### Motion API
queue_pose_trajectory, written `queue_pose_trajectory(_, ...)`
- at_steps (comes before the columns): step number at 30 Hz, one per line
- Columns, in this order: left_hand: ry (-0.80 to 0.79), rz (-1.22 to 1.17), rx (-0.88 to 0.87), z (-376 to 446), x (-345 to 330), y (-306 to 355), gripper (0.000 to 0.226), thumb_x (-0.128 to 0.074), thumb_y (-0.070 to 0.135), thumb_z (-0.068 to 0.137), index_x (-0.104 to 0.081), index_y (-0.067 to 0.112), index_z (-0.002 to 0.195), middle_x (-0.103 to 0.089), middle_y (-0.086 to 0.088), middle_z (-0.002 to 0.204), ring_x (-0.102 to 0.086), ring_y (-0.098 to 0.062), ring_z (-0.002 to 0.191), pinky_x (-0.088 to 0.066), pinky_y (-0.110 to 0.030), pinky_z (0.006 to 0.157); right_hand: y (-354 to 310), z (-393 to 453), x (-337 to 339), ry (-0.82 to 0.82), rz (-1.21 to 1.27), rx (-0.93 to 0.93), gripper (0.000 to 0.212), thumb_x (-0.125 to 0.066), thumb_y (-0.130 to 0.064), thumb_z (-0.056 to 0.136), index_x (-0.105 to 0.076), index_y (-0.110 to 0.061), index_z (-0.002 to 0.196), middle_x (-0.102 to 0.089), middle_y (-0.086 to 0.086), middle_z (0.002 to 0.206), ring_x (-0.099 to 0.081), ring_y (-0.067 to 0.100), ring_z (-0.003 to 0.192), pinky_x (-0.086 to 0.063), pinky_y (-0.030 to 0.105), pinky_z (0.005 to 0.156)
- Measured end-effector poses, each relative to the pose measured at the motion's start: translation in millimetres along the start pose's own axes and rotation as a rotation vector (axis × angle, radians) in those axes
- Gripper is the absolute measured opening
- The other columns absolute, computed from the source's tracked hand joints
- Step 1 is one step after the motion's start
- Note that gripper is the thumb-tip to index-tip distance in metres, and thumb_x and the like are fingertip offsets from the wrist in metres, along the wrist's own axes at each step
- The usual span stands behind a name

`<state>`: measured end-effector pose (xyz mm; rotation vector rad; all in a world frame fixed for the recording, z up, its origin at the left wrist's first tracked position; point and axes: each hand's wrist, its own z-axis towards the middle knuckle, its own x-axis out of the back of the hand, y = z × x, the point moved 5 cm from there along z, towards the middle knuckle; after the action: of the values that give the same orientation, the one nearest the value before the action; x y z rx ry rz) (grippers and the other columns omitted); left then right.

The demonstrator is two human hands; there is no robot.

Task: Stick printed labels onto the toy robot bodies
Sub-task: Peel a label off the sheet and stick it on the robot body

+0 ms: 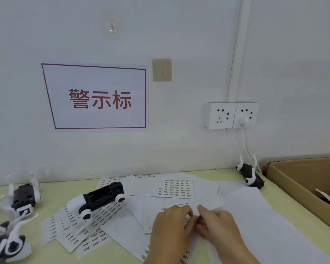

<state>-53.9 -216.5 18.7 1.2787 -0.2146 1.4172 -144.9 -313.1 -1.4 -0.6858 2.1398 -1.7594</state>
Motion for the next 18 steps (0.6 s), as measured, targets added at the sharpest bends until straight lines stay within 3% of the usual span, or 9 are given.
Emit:
queue_pose_trajectory(2, 0.024, -0.047, 0.050, -2.7, 0.4, -5.5, 0.025, -0.049, 0.049, 0.099, -0.065, 0.033, 0.108, -0.064, 0.013, 0.103, -0.054, -0.004, 0.100, -0.040, -0.021, 0.088, -1.4, 4.5, -5.9, 0.099, 0.005, 0.008, 0.046, -0.072, -0.023, 0.084, -0.054, -0.014, 0.043, -0.059, 0.002, 0.050, -0.062, 0.028, 0.064, -0.054, 0.042, 0.077)
queue_pose_trajectory(5, 0.100, -0.172, 0.102, -2.7, 1.6, -11.7, 0.014, -0.061, 0.042, 0.094, -0.069, 0.033, 0.101, -0.066, 0.016, 0.096, -0.057, 0.000, 0.094, -0.043, -0.018, 0.087, -2.8, 9.8, -13.7, 0.172, 0.022, 0.044, 0.047, -0.070, -0.011, 0.083, -0.051, -0.014, 0.040, -0.057, -0.003, 0.043, -0.058, 0.025, 0.058, -0.047, 0.034, 0.065)
queue_pose_trajectory(9, 0.310, -0.362, 0.205, 2.1, 14.1, -26.9, 0.012, -0.078, 0.024, 0.084, -0.071, 0.027, 0.092, -0.068, 0.017, 0.087, -0.062, 0.002, 0.086, -0.047, -0.012, 0.078, -1.8, 10.5, -31.1, 0.082, 0.267, 0.083, 0.020, -0.066, 0.000, 0.090, -0.074, -0.006, 0.073, -0.076, 0.008, 0.070, -0.075, 0.022, 0.067, -0.058, 0.039, 0.075)
queue_pose_trajectory(11, 0.376, -0.391, 0.214, 7.0, 19.5, -33.4, 0.016, -0.079, 0.020, 0.083, -0.071, 0.028, 0.093, -0.068, 0.018, 0.090, -0.061, 0.004, 0.092, -0.046, -0.008, 0.080, -1.7, 13.6, -34.4, 0.053, 0.409, 0.105, 0.017, -0.063, 0.003, 0.092, -0.076, -0.004, 0.082, -0.077, 0.012, 0.080, -0.076, 0.022, 0.074, -0.059, 0.034, 0.069)
queue_pose_trajectory(14, 0.401, -0.400, 0.149, 10.2, 24.2, -34.9, 0.020, -0.080, 0.013, 0.081, -0.071, 0.026, 0.094, -0.069, 0.016, 0.093, -0.062, 0.001, 0.096, -0.045, -0.008, 0.081, -2.3, 12.6, -40.1, -0.026, 0.552, 0.104, 0.023, -0.060, 0.007, 0.092, -0.078, -0.002, 0.081, -0.077, 0.018, 0.087, -0.076, 0.026, 0.080, -0.060, 0.026, 0.062)
queue_pose_trajectory(18, 0.404, -0.389, 0.072, 8.8, 19.9, -31.6, 0.014, -0.074, 0.015, 0.080, -0.073, 0.021, 0.092, -0.070, 0.015, 0.095, -0.065, 0.000, 0.096, -0.048, -0.010, 0.083, 0.2, 9.0, -53.1, -0.138, 0.607, 0.012, 0.024, -0.062, 0.013, 0.086, -0.079, -0.003, 0.081, -0.074, 0.026, 0.089, -0.075, 0.034, 0.082, -0.059, 0.026, 0.063)
